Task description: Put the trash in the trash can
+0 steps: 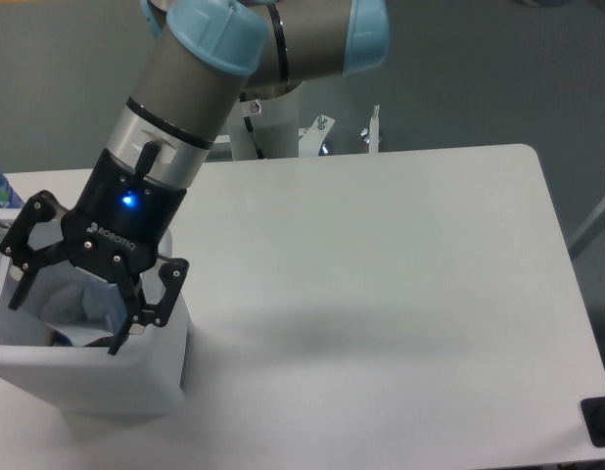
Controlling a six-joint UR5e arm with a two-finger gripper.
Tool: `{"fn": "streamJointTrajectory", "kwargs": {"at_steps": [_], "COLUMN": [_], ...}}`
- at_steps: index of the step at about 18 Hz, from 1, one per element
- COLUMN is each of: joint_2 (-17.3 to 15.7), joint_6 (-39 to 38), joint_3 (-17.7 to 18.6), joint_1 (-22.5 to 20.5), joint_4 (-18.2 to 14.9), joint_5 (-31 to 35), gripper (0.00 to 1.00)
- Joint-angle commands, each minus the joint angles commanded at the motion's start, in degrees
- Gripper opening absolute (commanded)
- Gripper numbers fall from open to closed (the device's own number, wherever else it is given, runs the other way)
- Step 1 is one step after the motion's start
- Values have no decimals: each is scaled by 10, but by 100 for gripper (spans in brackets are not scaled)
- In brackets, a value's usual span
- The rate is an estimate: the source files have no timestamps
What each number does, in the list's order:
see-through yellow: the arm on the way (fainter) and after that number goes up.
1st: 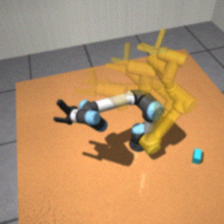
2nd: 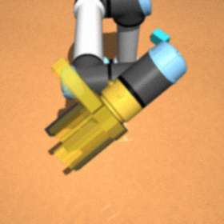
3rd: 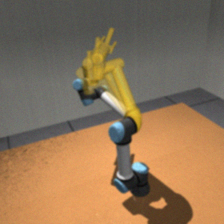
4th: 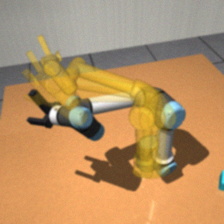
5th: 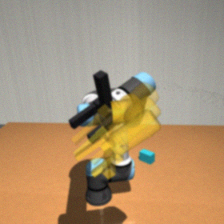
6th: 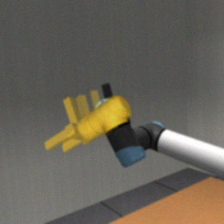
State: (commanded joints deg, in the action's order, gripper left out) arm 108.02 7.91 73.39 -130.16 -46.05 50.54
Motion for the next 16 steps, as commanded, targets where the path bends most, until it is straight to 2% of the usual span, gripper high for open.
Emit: {"fn": "streamJointTrajectory", "kwargs": {"at_steps": [3, 5, 8, 11, 14, 16], "joint_2": [3, 3, 9, 32, 37, 53], "joint_6": [8, 44, 84, 134, 190, 236], "joint_3": [-2, 5, 8, 38, 68, 71], "joint_1": [-36, -72, -104, -153, -179, -189], "joint_4": [0, -2, -4, -5, -5, -7], "joint_5": [13, 32, 40, 72, 129, 158], "gripper": [100, 100, 100, 100, 100, 100]}}
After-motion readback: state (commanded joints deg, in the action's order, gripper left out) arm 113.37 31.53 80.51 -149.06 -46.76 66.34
